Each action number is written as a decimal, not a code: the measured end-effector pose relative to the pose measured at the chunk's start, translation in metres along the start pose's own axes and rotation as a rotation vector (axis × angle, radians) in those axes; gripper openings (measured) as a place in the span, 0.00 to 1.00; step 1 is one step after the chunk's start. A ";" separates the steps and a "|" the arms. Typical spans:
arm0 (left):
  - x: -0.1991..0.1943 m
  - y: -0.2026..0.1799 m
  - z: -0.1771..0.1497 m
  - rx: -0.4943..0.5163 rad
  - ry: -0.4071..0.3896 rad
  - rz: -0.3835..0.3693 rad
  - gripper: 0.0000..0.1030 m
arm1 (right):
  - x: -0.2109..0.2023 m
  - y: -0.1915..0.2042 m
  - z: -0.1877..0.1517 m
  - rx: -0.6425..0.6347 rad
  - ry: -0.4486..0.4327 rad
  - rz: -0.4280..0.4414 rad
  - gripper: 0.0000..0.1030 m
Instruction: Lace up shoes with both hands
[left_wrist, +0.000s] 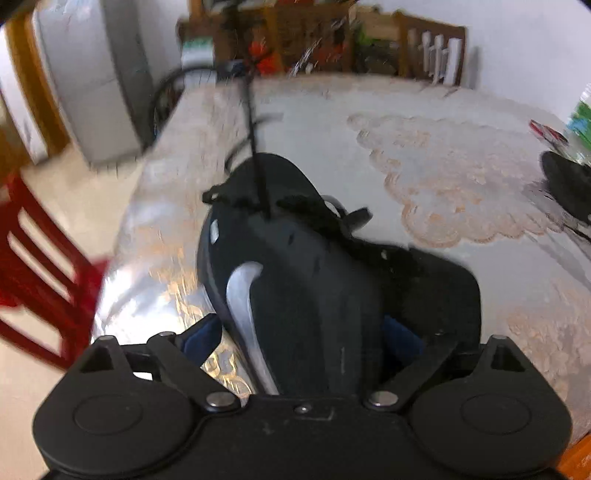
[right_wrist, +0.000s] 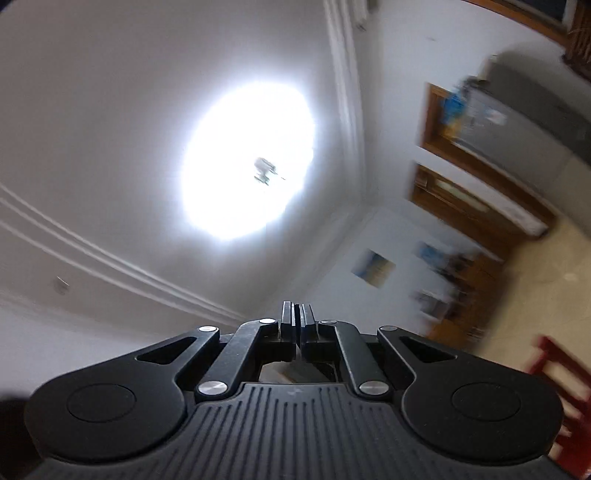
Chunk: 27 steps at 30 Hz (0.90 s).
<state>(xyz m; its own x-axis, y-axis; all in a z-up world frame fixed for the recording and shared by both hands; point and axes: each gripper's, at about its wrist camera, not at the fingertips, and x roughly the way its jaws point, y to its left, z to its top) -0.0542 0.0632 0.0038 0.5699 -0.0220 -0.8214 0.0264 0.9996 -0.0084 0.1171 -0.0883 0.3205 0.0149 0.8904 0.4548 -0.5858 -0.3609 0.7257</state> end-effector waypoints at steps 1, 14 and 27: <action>0.001 0.006 0.000 -0.022 0.005 -0.018 0.96 | 0.000 0.006 0.006 0.000 -0.032 0.032 0.03; -0.005 0.014 -0.002 -0.034 0.002 -0.009 0.94 | 0.087 0.039 0.022 -0.284 0.179 -0.184 0.09; -0.064 0.021 -0.029 -0.144 -0.017 0.017 0.87 | 0.008 -0.283 -0.111 -0.498 0.924 -1.135 0.52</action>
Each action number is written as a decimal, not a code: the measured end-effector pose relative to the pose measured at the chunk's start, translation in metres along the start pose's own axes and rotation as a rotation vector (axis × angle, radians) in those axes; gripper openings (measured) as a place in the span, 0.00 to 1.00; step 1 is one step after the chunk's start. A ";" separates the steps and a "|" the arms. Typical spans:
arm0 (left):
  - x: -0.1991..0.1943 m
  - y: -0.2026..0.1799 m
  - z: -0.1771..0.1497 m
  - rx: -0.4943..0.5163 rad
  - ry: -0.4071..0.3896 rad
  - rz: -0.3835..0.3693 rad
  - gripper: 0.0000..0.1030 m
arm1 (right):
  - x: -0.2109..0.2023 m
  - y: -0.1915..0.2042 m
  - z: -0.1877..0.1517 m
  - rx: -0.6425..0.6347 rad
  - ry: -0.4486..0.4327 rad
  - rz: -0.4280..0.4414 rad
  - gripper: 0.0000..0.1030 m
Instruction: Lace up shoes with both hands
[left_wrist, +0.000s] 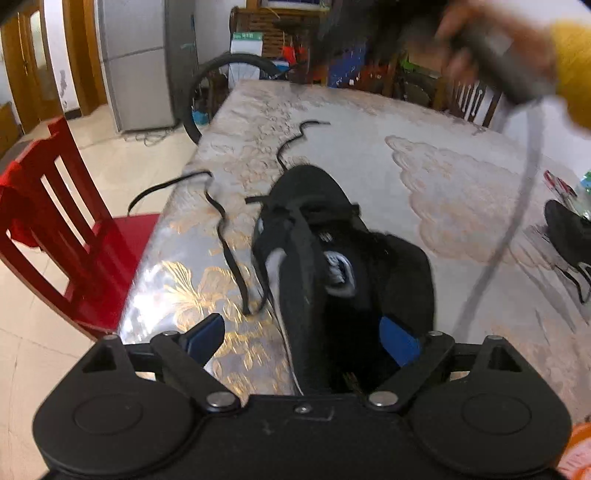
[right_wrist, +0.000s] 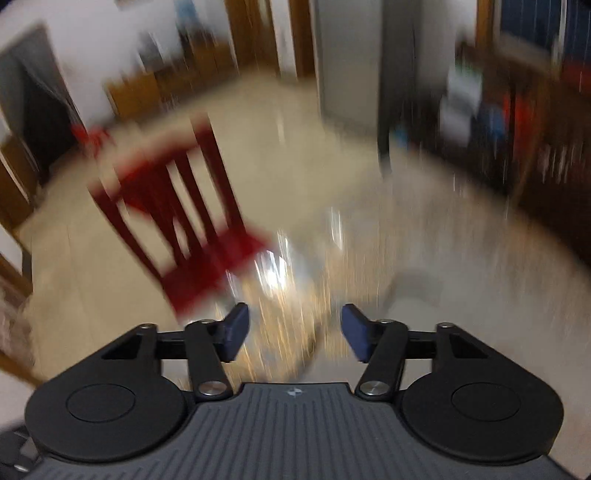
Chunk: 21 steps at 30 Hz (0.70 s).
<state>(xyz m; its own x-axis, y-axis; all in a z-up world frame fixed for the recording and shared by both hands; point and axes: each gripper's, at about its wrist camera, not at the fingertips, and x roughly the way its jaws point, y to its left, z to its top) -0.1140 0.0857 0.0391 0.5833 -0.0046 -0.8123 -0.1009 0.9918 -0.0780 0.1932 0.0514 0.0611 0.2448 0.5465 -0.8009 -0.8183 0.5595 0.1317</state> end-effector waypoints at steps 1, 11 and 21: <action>0.001 -0.003 -0.001 0.011 0.010 0.011 0.87 | 0.024 -0.006 -0.009 0.022 0.052 0.016 0.52; 0.023 -0.003 -0.003 0.058 0.059 0.317 0.87 | 0.048 -0.011 -0.069 -0.010 0.121 0.045 0.31; 0.036 0.034 0.022 -0.015 0.050 0.380 0.92 | -0.036 -0.009 -0.161 -0.021 0.169 0.032 0.14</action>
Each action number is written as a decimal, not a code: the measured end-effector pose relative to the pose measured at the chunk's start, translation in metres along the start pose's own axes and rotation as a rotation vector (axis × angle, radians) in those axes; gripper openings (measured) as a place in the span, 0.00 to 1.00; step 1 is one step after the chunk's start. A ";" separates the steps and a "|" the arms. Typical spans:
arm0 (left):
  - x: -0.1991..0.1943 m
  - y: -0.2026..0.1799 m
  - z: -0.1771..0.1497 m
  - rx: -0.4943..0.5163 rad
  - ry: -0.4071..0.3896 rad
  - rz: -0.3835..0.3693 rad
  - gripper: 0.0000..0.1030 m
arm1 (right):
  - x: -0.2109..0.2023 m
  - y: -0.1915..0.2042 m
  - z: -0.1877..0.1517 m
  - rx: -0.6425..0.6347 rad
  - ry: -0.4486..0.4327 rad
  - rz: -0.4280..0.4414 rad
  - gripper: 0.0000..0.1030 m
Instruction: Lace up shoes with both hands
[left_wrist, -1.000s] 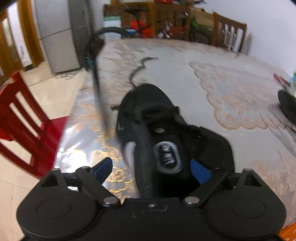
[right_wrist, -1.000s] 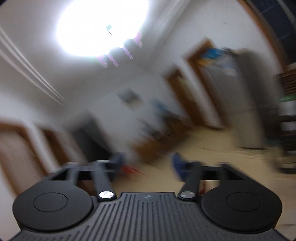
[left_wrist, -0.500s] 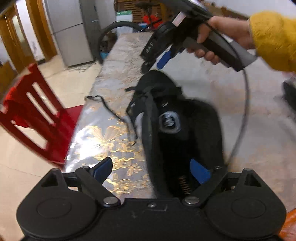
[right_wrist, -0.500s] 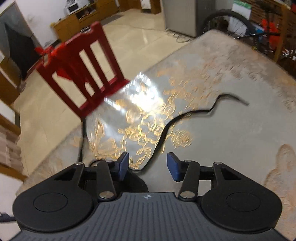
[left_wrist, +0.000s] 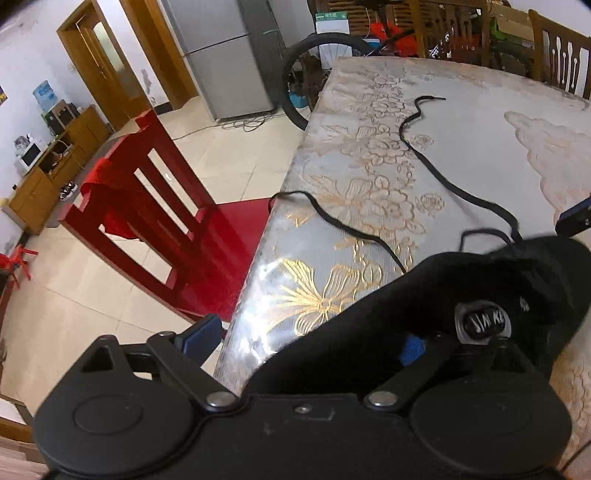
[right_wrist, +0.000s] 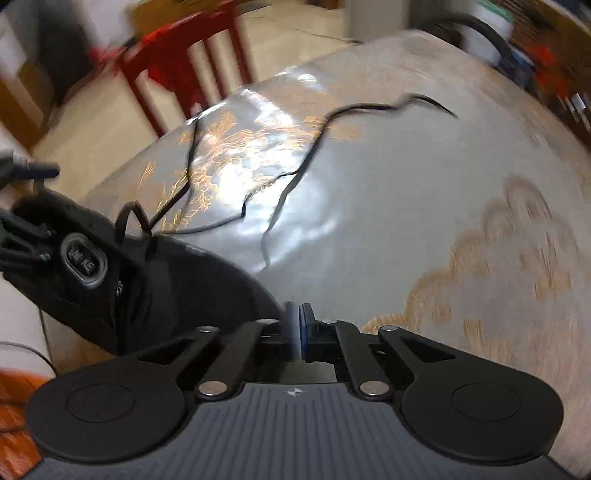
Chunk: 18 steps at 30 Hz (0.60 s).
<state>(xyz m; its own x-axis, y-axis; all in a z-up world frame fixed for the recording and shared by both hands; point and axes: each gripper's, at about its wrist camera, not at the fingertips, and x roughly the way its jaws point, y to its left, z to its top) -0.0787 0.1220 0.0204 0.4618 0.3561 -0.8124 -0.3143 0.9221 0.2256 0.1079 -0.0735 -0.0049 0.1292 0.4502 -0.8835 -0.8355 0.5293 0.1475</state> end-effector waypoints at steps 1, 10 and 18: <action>0.002 0.000 0.001 -0.002 -0.005 -0.004 0.92 | -0.004 -0.014 0.004 0.116 -0.047 0.009 0.20; 0.012 0.002 0.002 -0.016 -0.038 -0.047 0.93 | 0.076 -0.090 0.149 0.582 -0.264 -0.138 0.43; 0.015 0.005 0.004 0.023 -0.047 -0.092 0.93 | 0.139 -0.072 0.217 0.367 -0.273 -0.358 0.01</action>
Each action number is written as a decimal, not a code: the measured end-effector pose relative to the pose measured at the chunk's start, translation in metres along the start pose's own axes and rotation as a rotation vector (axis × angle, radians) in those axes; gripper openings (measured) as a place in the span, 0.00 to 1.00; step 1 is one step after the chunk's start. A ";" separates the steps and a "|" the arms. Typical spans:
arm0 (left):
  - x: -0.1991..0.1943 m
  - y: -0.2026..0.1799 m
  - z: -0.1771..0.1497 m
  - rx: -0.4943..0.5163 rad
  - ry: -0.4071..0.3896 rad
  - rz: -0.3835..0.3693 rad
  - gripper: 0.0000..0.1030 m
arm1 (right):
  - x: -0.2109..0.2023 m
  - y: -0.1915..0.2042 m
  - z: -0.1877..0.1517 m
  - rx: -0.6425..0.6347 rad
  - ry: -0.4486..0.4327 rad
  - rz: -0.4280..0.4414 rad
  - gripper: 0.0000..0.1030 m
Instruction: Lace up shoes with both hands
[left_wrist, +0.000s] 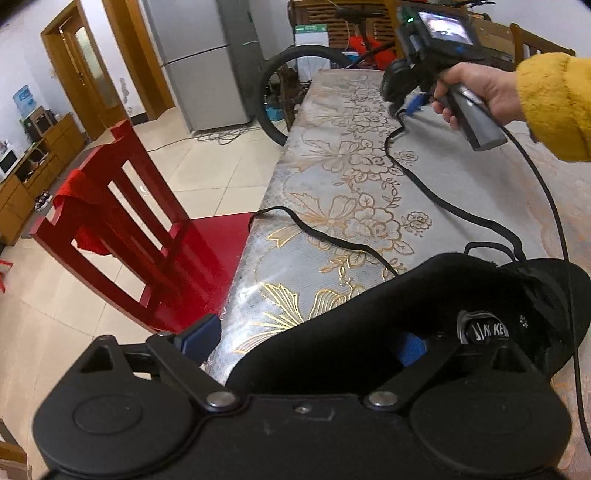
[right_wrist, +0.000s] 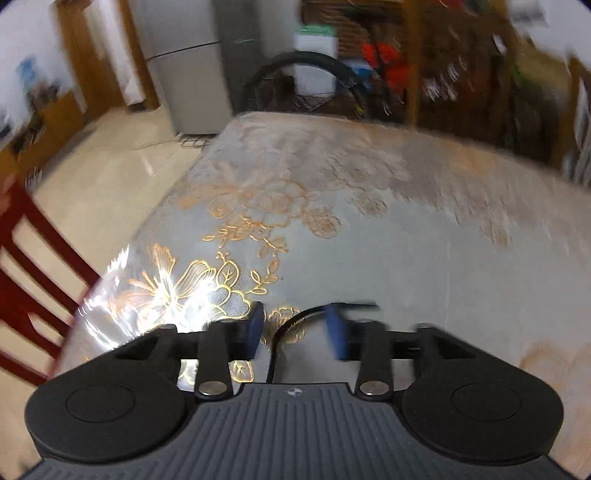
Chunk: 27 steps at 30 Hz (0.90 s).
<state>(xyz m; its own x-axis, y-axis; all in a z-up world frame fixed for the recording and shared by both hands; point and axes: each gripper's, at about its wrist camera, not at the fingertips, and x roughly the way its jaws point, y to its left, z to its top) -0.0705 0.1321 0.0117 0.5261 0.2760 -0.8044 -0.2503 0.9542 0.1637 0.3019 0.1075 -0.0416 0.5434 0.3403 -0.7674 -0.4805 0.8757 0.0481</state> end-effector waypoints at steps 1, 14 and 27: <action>0.000 0.000 0.000 0.007 -0.001 -0.004 0.93 | -0.001 0.002 -0.002 -0.043 -0.003 -0.006 0.01; -0.090 0.026 -0.031 -0.004 -0.021 0.038 0.87 | -0.171 -0.070 -0.136 -0.275 0.011 0.447 0.01; -0.020 0.011 -0.058 0.089 0.060 0.022 0.89 | -0.234 -0.057 -0.222 -0.275 0.095 0.490 0.02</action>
<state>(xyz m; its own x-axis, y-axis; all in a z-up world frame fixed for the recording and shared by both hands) -0.1310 0.1299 -0.0038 0.4713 0.2921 -0.8322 -0.1870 0.9552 0.2294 0.0491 -0.0980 -0.0069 0.1539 0.6408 -0.7521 -0.8293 0.4976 0.2542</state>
